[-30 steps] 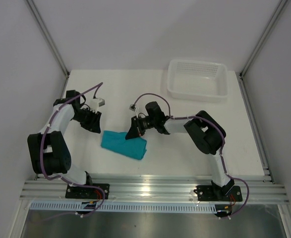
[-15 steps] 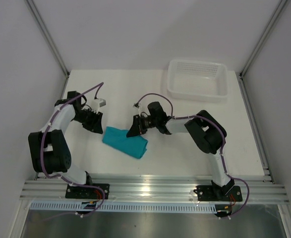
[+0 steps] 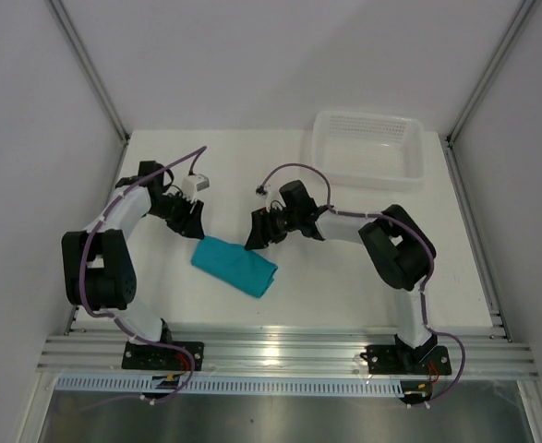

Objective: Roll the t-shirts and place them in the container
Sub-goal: Place the rolled tshirt into the container

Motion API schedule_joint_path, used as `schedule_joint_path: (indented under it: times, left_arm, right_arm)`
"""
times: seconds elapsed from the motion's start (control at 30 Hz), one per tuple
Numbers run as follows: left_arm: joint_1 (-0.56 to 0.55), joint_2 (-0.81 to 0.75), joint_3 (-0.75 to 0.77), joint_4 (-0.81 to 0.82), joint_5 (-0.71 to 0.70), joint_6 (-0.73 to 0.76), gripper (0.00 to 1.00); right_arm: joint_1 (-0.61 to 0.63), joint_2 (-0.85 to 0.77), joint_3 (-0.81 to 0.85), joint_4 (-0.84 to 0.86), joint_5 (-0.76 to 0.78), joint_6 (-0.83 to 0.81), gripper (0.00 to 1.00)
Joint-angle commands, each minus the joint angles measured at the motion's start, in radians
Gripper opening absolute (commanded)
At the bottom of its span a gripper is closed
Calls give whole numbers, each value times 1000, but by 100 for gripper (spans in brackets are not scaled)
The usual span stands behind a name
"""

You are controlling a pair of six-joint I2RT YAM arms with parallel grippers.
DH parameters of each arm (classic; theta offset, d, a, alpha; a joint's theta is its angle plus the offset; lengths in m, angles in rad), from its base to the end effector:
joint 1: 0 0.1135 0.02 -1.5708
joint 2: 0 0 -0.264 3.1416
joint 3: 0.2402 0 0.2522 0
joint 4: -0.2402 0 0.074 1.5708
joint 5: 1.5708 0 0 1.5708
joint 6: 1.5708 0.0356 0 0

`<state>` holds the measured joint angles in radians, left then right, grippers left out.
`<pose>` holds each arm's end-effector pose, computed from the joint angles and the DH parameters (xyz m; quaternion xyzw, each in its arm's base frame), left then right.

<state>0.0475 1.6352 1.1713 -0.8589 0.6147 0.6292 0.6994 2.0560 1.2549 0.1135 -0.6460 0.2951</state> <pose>0.3088 -0.0059 0.2211 0.3071 0.8954 -0.2441 0.2109 0.3197 0.2970 0.1479 -0.3050 0.8126 0.4455 0.2193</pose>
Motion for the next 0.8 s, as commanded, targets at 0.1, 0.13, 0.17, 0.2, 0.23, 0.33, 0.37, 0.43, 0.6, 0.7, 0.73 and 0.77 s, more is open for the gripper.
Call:
schedule_joint_path:
  times: [0.1,0.13,0.17,0.2,0.23,0.33,0.37,0.43,0.6,0.7,0.73,0.77]
  left_arm:
    - [-15,46,50,34,86,38,51]
    - [-17,49,48,35,86,43,51]
    - [-20,51,50,37,86,49,51]
    - [-20,55,48,35,91,62,51]
    - [-18,58,48,38,94,72,51]
    - [-21,72,45,24,112,112,52]
    - [-24,78,45,24,114,116,52]
    - [-23,94,47,24,118,129,52]
    - [-26,121,45,15,132,141,52]
    - [-26,126,41,8,143,145,47]
    - [-26,126,36,4,146,145,45]
    - [-26,126,33,1,155,148,41]
  right_arm:
    - [-21,-175,-37,-75,88,-99,70]
    - [-20,-218,-79,-68,101,-91,70]
    - [-17,-244,-109,-34,108,-76,70]
    - [-12,-267,-142,-17,121,-65,71]
    - [1,-316,-205,1,146,-54,71]
    - [40,-375,-282,57,195,-27,71]
    - [75,-382,-317,75,209,-24,71]
    - [101,-393,-350,104,233,-10,71]
    - [123,-369,-419,218,272,44,70]
    - [126,-349,-422,226,278,56,67]
    - [126,-349,-425,230,279,61,66]
    - [126,-349,-430,232,281,62,62]
